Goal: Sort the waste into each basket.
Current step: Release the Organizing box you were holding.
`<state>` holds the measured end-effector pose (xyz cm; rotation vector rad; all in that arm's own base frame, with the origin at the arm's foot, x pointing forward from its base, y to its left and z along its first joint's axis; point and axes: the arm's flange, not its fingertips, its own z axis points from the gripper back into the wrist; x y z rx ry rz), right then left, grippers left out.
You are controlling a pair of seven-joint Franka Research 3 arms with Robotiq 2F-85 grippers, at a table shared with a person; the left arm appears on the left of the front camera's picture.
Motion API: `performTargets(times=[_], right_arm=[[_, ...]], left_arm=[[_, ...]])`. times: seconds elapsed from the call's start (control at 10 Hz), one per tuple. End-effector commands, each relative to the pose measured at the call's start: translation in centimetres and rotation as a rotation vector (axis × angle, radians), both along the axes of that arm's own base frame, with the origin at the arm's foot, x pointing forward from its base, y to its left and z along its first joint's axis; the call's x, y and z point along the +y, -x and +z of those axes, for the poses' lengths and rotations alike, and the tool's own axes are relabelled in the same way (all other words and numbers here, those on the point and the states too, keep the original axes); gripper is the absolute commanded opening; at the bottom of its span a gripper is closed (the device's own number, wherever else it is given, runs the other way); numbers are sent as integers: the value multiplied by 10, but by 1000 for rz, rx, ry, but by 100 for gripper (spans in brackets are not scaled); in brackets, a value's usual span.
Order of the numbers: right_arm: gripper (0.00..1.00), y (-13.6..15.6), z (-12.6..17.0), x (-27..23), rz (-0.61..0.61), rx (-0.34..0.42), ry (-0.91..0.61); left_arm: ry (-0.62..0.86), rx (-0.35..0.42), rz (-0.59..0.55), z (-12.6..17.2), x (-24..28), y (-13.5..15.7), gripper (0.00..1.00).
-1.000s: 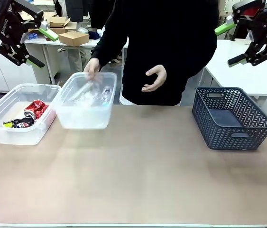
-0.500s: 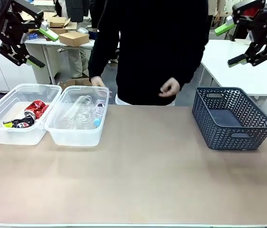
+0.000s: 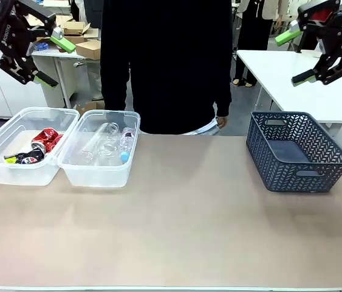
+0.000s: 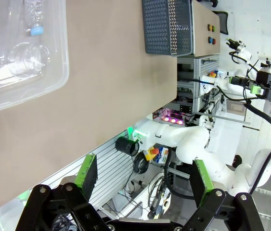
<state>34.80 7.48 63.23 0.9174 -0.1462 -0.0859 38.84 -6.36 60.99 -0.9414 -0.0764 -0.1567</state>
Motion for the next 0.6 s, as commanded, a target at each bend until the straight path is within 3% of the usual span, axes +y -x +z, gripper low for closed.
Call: performTargets(times=[0.0,0.5], right_arm=[[100,0,2,1,-7,16,-4],[100,0,2,1,-7,16,-4]], left_arm=[[19,3,-2,3,-1,0,100],[19,3,-2,3,-1,0,100]])
